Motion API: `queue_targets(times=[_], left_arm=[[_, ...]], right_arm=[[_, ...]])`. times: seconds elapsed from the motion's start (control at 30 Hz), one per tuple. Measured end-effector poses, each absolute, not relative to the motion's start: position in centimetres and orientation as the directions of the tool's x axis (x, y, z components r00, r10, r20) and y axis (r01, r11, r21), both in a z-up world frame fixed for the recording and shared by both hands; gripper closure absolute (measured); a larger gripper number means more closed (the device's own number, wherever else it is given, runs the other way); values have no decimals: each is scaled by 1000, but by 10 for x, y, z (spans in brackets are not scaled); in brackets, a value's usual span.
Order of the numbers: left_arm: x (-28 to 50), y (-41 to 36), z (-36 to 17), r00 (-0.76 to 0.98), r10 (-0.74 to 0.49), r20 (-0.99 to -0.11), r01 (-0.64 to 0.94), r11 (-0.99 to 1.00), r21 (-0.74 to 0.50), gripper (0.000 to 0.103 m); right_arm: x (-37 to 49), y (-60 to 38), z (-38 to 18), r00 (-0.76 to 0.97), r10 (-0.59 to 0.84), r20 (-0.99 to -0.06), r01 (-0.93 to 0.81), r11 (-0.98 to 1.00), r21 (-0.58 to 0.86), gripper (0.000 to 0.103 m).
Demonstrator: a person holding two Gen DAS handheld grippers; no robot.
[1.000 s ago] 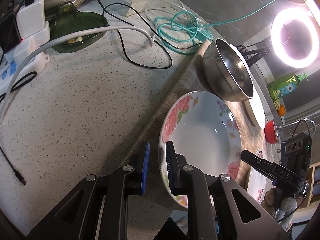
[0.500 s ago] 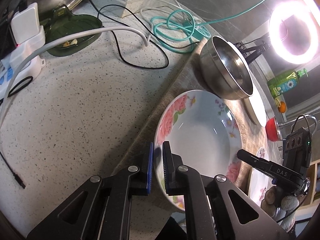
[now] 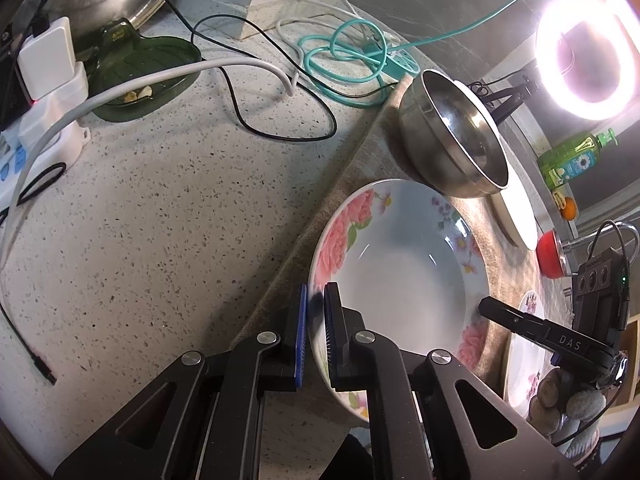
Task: Organize plates and bowls
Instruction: 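Lift the rose-pattern plate with both grippers toward the pink-blossom plate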
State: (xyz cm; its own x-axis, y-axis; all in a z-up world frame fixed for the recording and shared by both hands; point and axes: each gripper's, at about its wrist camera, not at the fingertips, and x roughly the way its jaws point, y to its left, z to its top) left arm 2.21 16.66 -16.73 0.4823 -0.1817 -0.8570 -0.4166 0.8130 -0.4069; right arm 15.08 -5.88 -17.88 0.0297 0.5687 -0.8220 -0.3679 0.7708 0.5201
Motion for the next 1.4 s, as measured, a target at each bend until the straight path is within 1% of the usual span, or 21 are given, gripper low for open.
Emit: queue_targets(times=[0.33, 0.83, 1.4], left_arm=[[20, 162, -165, 488, -177, -855, -408, 820, -402, 96], [25, 148, -148, 515, -182, -837, -363, 839, -406, 96], [50, 103, -128, 531, -250, -809, -258, 862, -436, 96]], right_arm=[[148, -67, -179, 23, 582, -813, -355, 765, 538, 97], [146, -87, -163, 58, 601, -797, -348, 761, 548, 97], [143, -145, -138, 150, 618, -772, -280, 775, 566, 97]])
